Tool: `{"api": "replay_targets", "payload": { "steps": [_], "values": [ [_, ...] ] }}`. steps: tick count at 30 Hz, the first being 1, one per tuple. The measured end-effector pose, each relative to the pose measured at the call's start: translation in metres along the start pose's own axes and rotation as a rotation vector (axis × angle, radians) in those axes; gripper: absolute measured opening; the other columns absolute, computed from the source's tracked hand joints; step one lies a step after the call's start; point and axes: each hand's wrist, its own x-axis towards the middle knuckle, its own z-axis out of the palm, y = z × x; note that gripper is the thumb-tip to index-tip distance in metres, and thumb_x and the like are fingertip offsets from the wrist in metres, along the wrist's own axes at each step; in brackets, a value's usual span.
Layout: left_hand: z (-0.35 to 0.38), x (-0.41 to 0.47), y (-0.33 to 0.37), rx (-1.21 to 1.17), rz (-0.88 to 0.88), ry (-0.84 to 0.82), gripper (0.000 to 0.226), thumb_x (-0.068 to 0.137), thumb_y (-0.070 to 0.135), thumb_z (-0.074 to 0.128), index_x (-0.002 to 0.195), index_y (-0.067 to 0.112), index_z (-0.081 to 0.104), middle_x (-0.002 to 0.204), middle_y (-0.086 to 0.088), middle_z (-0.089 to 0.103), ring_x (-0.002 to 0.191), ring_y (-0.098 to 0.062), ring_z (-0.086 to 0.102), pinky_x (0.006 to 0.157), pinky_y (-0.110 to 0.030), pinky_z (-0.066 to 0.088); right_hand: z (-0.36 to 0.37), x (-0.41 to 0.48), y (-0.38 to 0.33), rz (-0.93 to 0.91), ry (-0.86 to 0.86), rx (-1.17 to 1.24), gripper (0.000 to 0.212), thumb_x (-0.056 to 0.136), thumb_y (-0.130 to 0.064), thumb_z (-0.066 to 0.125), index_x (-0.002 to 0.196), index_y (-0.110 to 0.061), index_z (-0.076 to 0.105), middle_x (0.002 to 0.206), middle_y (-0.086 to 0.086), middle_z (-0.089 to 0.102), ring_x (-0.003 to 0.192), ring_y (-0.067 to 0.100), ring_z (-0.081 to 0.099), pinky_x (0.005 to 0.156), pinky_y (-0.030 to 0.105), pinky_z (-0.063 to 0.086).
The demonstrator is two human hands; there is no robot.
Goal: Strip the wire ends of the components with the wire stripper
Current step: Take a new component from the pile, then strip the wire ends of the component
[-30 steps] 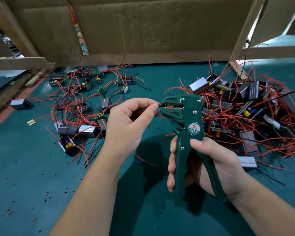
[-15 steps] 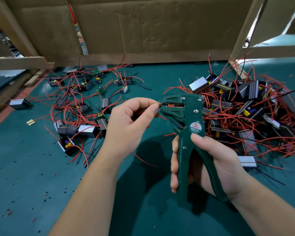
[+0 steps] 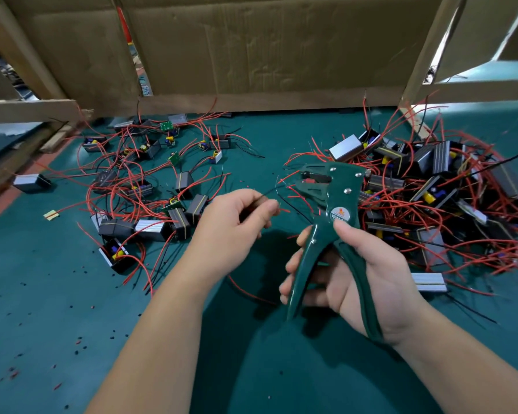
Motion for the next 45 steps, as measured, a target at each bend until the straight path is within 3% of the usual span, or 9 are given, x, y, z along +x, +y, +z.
{"api": "replay_targets", "payload": {
  "steps": [4, 7, 8, 15, 29, 34, 37, 42, 45],
  "values": [
    [-0.007, 0.002, 0.003, -0.254, -0.028, 0.133, 0.021, 0.094, 0.017, 0.059, 0.074, 0.021, 0.063, 0.057, 0.015, 0.059, 0.049, 0.002, 0.048, 0.047, -0.010, 0.037, -0.001, 0.000, -0.002, 0.020, 0.036, 0.055, 0.042, 0.065, -0.032, 0.057, 0.092, 0.000, 0.061, 0.079, 0.025, 0.060, 0.066, 0.041, 0.063, 0.065, 0.052, 0.055],
    [-0.008, 0.001, 0.006, -0.313, 0.009, 0.174, 0.019, 0.093, 0.017, 0.060, 0.075, 0.020, 0.063, 0.058, 0.014, 0.059, 0.050, 0.003, 0.047, 0.047, -0.010, 0.037, -0.002, -0.002, -0.001, 0.118, 0.015, -0.054, 0.042, 0.054, -0.015, 0.065, 0.093, 0.000, 0.061, 0.080, 0.026, 0.060, 0.065, 0.041, 0.063, 0.064, 0.050, 0.055],
    [-0.007, 0.001, 0.006, -0.319, 0.021, 0.182, 0.019, 0.093, 0.017, 0.060, 0.074, 0.020, 0.063, 0.058, 0.015, 0.059, 0.050, 0.003, 0.047, 0.048, -0.010, 0.037, -0.001, -0.002, 0.000, 0.132, -0.012, -0.080, 0.038, 0.057, -0.010, 0.062, 0.094, 0.000, 0.061, 0.080, 0.027, 0.060, 0.066, 0.042, 0.063, 0.064, 0.051, 0.055],
    [0.006, 0.000, 0.011, -0.296, 0.054, 0.169, 0.016, 0.083, 0.032, 0.061, 0.070, 0.023, 0.062, 0.048, 0.016, 0.048, 0.043, 0.000, 0.037, 0.044, -0.013, 0.031, 0.000, -0.007, -0.001, 0.010, -0.231, -0.002, 0.049, 0.055, -0.025, 0.085, 0.094, -0.002, 0.065, 0.080, 0.029, 0.062, 0.068, 0.043, 0.064, 0.067, 0.054, 0.053],
    [0.005, -0.005, 0.019, -0.282, 0.163, 0.158, 0.019, 0.094, 0.012, 0.057, 0.077, 0.022, 0.057, 0.051, 0.018, 0.048, 0.046, 0.000, 0.039, 0.048, -0.010, 0.032, -0.001, -0.007, -0.001, 0.000, -0.214, -0.106, 0.044, 0.062, -0.030, 0.083, 0.093, -0.005, 0.065, 0.077, 0.027, 0.062, 0.064, 0.042, 0.064, 0.062, 0.047, 0.053],
    [0.004, -0.006, 0.019, -0.192, 0.220, 0.183, 0.019, 0.094, 0.015, 0.058, 0.077, 0.023, 0.056, 0.055, 0.019, 0.049, 0.051, 0.001, 0.040, 0.053, -0.009, 0.032, 0.001, -0.008, -0.002, -0.005, -0.154, -0.119, 0.023, 0.071, -0.024, 0.068, 0.086, -0.008, 0.065, 0.071, 0.026, 0.060, 0.058, 0.039, 0.063, 0.058, 0.044, 0.053],
    [0.004, -0.006, 0.016, -0.112, 0.253, 0.195, 0.016, 0.095, 0.024, 0.053, 0.078, 0.026, 0.053, 0.059, 0.016, 0.048, 0.055, -0.001, 0.040, 0.055, -0.013, 0.033, 0.002, -0.008, -0.001, -0.002, -0.132, -0.122, 0.024, 0.072, -0.029, 0.065, 0.083, -0.008, 0.064, 0.068, 0.026, 0.059, 0.055, 0.038, 0.061, 0.056, 0.044, 0.052],
    [0.008, -0.005, 0.009, -0.170, 0.220, 0.161, 0.023, 0.096, 0.040, 0.037, 0.088, 0.022, 0.046, 0.065, 0.003, 0.042, 0.063, -0.029, 0.044, 0.058, -0.040, 0.039, 0.004, -0.009, 0.002, -0.021, -0.014, -0.134, 0.030, 0.071, -0.036, 0.068, 0.074, -0.008, 0.059, 0.060, 0.022, 0.052, 0.042, 0.032, 0.055, 0.049, 0.040, 0.050],
    [0.010, -0.004, 0.006, -0.170, 0.180, 0.140, 0.021, 0.097, 0.035, 0.034, 0.087, 0.021, 0.046, 0.063, 0.009, 0.047, 0.061, -0.019, 0.049, 0.061, -0.031, 0.041, 0.002, -0.005, 0.003, -0.064, 0.090, -0.131, 0.024, 0.071, -0.030, 0.065, 0.067, -0.009, 0.054, 0.055, 0.018, 0.045, 0.034, 0.028, 0.047, 0.044, 0.036, 0.046]
  ]
}}
